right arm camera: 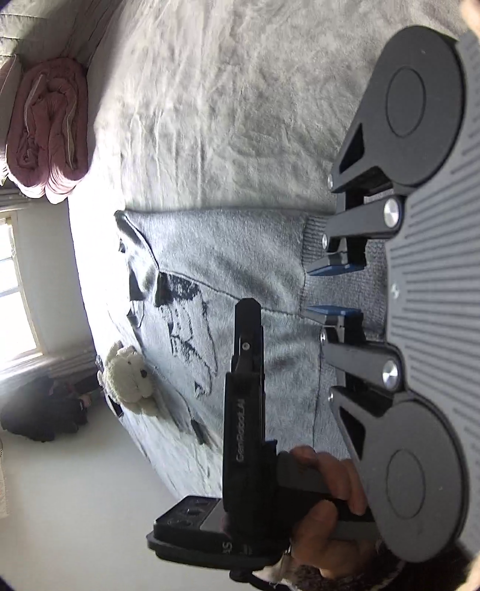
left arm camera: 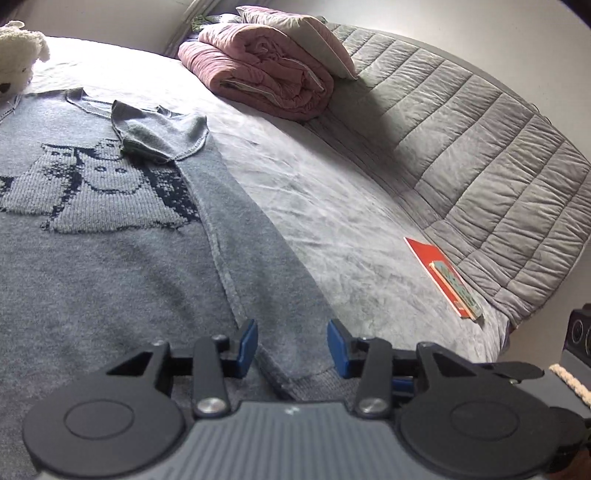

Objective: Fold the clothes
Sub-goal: 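Withdraw both open tools from the sweater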

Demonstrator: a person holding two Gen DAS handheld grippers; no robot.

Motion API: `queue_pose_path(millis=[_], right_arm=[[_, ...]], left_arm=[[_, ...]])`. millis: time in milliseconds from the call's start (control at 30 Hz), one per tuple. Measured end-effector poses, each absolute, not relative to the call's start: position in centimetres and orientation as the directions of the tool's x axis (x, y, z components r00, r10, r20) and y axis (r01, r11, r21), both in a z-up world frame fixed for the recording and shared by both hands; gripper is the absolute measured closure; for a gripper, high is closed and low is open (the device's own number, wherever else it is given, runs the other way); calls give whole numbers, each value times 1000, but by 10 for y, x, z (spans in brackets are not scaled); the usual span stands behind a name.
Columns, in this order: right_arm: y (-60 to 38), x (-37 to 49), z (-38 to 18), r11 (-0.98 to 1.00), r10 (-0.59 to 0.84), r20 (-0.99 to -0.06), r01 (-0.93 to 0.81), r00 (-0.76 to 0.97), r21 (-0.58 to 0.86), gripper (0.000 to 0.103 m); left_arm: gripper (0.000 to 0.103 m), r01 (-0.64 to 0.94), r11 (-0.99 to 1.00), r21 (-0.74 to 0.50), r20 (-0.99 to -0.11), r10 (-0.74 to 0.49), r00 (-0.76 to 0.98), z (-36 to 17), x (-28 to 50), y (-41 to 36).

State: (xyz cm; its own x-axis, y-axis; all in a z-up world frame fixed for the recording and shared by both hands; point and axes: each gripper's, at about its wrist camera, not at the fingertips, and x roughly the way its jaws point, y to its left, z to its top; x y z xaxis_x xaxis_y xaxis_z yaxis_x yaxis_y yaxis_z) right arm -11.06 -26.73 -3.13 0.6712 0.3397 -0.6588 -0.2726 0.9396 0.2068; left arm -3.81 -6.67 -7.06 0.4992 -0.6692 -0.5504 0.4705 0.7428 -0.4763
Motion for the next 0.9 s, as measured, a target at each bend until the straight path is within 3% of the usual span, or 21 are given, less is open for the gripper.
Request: queue_pose_path(millis=[233,400,467,533,700,900], right_arm=[[-255,-125,-49,939,272,-709,-342,650,47,77],[-261,-133,-47,929,308,-727,-358,614,91,73],[-261,-136,-45,921,333,-737,-372,588,119,65],[-260,-141,-42,901,385,-742,-397,548,175,64],[-257,-139,-35,834,531,-700,-438,477,334,63],[-252,-133,-14,831,549,-665,-413,505,373,58]], left_arm=[[58,536,724,-435,-557,-684,472,-75,-59,-64],[54,580,712,-394,-562,-687,461,-72,-79,-54],[53,598,707,-378,-564,-688,457,-71,-87,-50],[51,603,699,-384,-588,-689,424,-68,-92,-44],[49,631,692,-352,-634,-672,383,-61,-108,-29],[47,584,704,-404,-602,-685,409,-42,-111,0]])
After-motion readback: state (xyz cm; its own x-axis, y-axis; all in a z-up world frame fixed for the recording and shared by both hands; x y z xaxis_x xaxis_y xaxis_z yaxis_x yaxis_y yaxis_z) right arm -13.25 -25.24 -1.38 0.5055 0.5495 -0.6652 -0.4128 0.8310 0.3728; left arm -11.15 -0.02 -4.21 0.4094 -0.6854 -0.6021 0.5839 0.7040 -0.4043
